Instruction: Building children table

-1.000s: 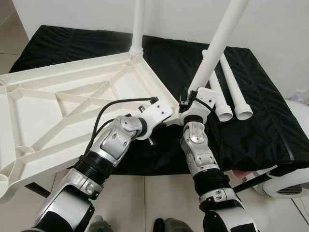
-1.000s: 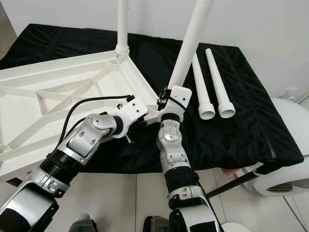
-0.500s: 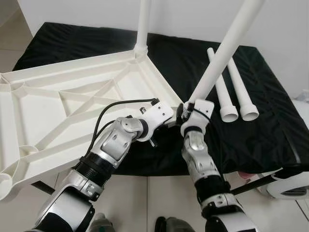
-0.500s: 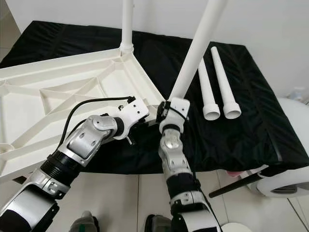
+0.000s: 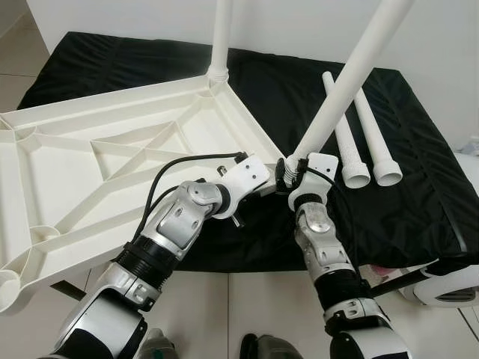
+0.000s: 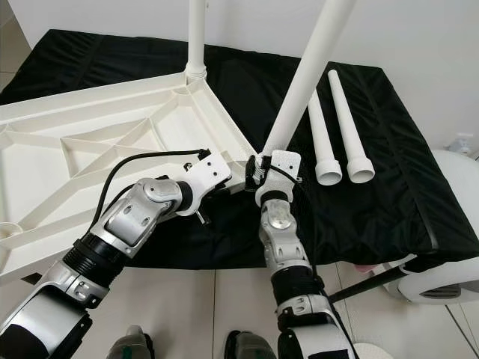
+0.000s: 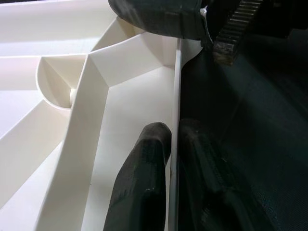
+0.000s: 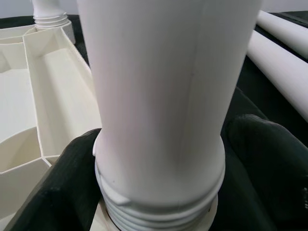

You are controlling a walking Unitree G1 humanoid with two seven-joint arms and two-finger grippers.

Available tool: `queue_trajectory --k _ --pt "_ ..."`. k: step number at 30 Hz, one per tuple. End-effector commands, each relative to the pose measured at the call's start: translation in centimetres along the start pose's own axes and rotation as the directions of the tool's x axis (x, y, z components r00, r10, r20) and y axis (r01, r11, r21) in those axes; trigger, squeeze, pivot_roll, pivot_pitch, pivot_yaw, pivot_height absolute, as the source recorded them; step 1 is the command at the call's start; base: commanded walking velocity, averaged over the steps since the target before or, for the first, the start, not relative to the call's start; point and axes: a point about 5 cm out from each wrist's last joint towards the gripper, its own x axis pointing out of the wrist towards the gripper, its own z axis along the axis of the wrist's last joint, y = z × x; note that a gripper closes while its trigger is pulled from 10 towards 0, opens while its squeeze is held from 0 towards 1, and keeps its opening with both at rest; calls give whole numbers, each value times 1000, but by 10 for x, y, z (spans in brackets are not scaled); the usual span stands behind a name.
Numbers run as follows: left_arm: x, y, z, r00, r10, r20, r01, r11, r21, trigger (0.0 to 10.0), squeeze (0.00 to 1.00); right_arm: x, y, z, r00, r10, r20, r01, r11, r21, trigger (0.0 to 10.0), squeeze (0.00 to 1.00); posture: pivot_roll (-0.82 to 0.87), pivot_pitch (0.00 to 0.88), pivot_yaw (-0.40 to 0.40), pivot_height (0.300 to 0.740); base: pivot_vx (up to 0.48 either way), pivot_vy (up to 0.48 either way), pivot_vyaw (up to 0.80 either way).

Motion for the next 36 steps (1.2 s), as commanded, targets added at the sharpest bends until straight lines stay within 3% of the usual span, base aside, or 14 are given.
queue_trajectory --k 1,11,23,24,25,36 --pt "2 -3 -1 1000 -2 -10 2 1000 3 10000 0 -4 -10 -7 1000 -8 -21 8 1000 -7 10000 0 45 75 -89 740 0 0 0" --pt "3 -7 0 999 -30 -12 31 999 24 10000 0 -4 -18 4 988 146 48 -146 989 3 10000 0 41 80 -82 740 0 0 0" --pt "7 -11 1 998 -58 -16 58 998 18 10000 0 -3 -22 8 977 201 68 -200 980 -23 10000 0 35 82 -83 740 0 0 0" --pt "7 -11 1 998 -61 -9 62 998 18 10000 0 -3 -21 10 972 222 77 -220 975 -24 4235 0 34 82 -83 740 0 0 0" --pt "7 -11 2 999 -54 -10 54 998 23 10000 0 -4 -18 11 963 254 90 -256 967 5 0 0 37 82 -86 740 0 0 0" --pt "6 -8 -1 999 -28 -18 29 999 23 10000 0 2 -22 18 953 281 115 -283 959 7 0 0 40 76 -93 740 0 0 0"
